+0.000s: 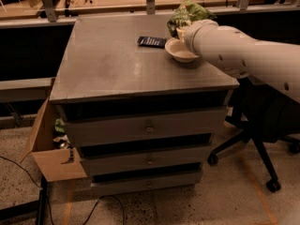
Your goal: Place green jalapeno chip bag into paper bowl
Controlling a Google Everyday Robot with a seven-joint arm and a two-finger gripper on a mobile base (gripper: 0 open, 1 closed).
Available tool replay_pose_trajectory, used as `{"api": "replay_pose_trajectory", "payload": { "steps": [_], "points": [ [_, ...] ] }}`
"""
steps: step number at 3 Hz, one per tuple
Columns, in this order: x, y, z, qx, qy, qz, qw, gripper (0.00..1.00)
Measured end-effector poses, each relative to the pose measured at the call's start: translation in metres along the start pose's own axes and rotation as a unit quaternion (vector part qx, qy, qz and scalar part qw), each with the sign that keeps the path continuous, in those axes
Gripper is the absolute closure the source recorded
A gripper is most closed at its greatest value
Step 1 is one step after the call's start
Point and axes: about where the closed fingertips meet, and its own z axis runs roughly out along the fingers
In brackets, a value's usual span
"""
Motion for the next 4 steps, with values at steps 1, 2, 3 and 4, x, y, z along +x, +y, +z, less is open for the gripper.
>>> {"api": "replay_pose_trajectory", "payload": {
  "steps": [1, 2, 3, 4],
  "points": [
    [0.017, -0.027, 0.003, 0.024, 0.025, 0.009, 0.9994, 0.82],
    [0.017, -0.026, 0.005, 0.017, 0.04, 0.005, 0.999, 0.59],
    [0.009, -0.013, 0.003, -0.007, 0.044, 0.001, 0.999, 0.35],
    [0.007, -0.003, 0.003, -0.024, 0.05, 0.002, 0.9984, 0.12]
  ]
}}
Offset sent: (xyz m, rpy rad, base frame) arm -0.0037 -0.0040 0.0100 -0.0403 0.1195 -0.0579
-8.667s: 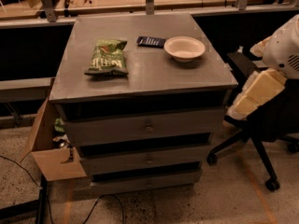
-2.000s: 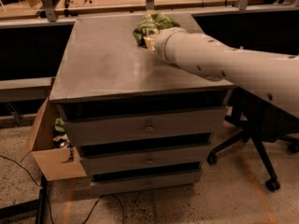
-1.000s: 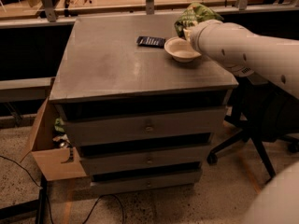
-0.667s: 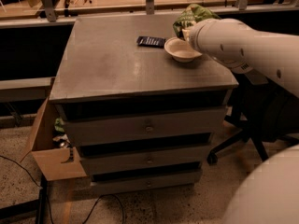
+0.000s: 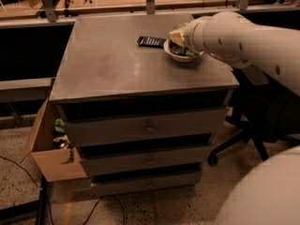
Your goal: Place green jalapeno chip bag into paper bowl
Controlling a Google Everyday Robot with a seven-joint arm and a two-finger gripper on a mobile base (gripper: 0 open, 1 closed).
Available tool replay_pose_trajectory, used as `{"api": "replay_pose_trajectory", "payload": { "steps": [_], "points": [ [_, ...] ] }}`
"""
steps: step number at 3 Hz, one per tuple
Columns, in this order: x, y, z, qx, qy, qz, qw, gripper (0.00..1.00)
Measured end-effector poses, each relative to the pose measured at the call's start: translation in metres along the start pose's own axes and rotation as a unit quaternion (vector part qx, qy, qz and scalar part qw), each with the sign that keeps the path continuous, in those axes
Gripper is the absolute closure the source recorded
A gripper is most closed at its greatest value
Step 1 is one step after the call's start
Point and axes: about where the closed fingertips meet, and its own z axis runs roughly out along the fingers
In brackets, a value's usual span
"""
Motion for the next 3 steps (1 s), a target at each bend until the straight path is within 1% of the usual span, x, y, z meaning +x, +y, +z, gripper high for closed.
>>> {"api": "replay_pose_trajectory", "payload": {
  "steps": [1, 2, 3],
  "points": [
    [0.003, 0.004, 0.001, -0.007, 0.008, 0.003, 0.9999, 0.0],
    [0.006, -0.004, -0.002, 0.001, 0.014, 0.007, 0.9999, 0.0],
    [0.012, -0.018, -0.031, -0.001, -0.002, 0.023, 0.9997, 0.0]
  ]
}}
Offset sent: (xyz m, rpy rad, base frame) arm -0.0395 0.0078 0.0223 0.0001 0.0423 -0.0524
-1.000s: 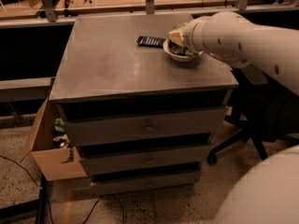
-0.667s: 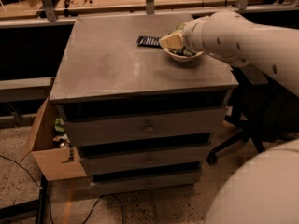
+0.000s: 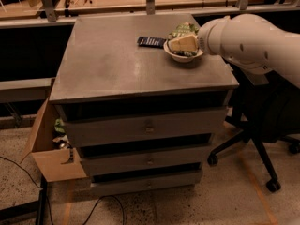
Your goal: Place green jalapeno chip bag into paper bowl
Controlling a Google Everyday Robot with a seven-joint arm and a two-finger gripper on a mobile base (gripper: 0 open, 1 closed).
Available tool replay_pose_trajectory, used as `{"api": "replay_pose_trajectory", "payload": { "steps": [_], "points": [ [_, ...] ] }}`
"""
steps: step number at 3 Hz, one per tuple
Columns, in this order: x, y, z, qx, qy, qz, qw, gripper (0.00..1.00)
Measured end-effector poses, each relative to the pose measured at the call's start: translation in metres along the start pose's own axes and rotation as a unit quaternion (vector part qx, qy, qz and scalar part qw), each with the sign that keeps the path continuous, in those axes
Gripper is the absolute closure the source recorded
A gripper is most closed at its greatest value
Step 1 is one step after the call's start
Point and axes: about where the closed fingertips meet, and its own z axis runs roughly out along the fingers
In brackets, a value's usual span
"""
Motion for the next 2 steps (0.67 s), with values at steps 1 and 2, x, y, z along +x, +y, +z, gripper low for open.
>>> {"api": "replay_pose_trajectory", "payload": {
  "steps": [1, 2],
  "points": [
    [-0.001, -0.019, -0.049, -0.006, -0.035, 0.004, 0.9993, 0.0],
    [0.005, -0.046, -0.087, 0.03, -0.06, 0.003, 0.9978, 0.0]
  ]
}}
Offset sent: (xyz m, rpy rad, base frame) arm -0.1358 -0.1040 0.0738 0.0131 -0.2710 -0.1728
